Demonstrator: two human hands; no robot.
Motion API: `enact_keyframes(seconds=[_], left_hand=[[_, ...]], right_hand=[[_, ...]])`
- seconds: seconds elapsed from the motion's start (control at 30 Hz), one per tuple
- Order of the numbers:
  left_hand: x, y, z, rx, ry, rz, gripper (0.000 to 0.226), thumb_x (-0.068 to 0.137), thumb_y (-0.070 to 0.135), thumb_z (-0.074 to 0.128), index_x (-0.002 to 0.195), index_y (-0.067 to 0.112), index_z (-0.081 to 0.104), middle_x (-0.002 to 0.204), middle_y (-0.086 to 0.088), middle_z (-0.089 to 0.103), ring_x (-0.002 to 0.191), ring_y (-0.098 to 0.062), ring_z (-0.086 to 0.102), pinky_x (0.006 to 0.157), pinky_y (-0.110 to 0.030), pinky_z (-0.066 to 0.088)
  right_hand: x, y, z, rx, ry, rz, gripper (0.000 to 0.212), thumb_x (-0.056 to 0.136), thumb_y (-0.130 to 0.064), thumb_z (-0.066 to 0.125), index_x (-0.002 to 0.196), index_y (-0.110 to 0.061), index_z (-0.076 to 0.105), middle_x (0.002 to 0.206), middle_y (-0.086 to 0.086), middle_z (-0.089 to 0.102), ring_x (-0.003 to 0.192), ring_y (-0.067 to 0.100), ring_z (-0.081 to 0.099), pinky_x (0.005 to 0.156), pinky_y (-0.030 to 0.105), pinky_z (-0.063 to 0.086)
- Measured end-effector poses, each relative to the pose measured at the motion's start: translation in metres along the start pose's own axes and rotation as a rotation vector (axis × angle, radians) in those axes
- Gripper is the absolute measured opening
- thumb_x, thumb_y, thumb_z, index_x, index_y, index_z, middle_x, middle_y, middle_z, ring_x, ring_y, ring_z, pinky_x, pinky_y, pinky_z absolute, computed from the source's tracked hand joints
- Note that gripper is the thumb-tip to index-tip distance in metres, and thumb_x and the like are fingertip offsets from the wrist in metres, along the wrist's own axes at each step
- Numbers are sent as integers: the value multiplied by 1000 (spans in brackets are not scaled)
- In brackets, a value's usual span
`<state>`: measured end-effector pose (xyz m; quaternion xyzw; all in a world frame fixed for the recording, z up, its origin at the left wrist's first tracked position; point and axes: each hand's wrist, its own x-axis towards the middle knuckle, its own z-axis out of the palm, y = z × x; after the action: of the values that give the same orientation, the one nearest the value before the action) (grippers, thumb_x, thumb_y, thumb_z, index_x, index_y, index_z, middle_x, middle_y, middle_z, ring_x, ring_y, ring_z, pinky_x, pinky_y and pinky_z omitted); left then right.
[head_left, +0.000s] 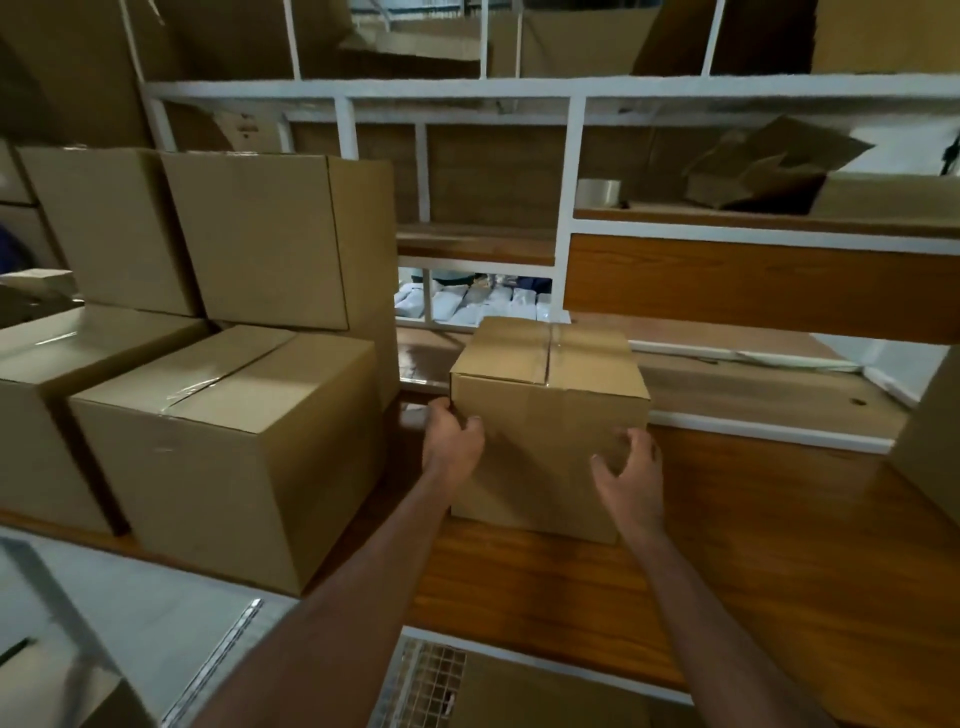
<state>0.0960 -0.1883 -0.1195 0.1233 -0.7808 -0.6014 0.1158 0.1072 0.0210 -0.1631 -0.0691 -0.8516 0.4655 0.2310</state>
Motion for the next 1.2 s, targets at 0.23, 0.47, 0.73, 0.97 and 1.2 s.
enact_keyframes(seconds=[0.23, 0.47, 0.73, 0.97, 1.2], left_hand=[[25, -5, -23, -44, -26, 5, 64, 93, 32, 61, 150, 25, 31, 138, -3, 50, 127, -25, 53, 103, -43, 49], [60, -3, -52, -74, -109, -20, 70, 96, 25, 65, 155, 29, 26, 151, -1, 44, 139, -24, 42, 115, -45, 36], [102, -11, -63, 32, -248, -76, 112, 93, 37, 69, 154, 34, -25, 167, -5, 12, 151, -29, 20, 120, -46, 24], [117, -31, -64, 46, -311, -26, 104, 96, 39, 64, 156, 34, -20, 169, 0, 1, 154, -26, 8, 121, -47, 17], [134, -40, -64, 58, -317, -28, 95, 98, 38, 61, 158, 31, -13, 169, -1, 3, 154, -27, 9, 121, -48, 19]], right_hand=[[9, -1, 26, 25, -1, -32, 46, 89, -13, 71, 130, -11, 50, 137, 10, 47, 111, 18, 50, 71, 24, 42], [31, -24, 75, 53, -82, -34, 52, 89, -17, 71, 133, -11, 46, 141, 10, 46, 121, 24, 50, 81, 29, 41], [52, -38, 121, -9, -97, -5, 53, 89, -15, 71, 134, -11, 43, 142, 11, 42, 121, 25, 50, 76, 26, 41], [64, -56, 154, -20, -127, -27, 48, 91, -20, 70, 131, -10, 46, 139, 10, 45, 122, 24, 48, 81, 26, 39], [62, -59, 174, -34, -117, -30, 46, 90, -19, 70, 128, -11, 46, 135, 8, 46, 113, 13, 45, 78, 24, 39]])
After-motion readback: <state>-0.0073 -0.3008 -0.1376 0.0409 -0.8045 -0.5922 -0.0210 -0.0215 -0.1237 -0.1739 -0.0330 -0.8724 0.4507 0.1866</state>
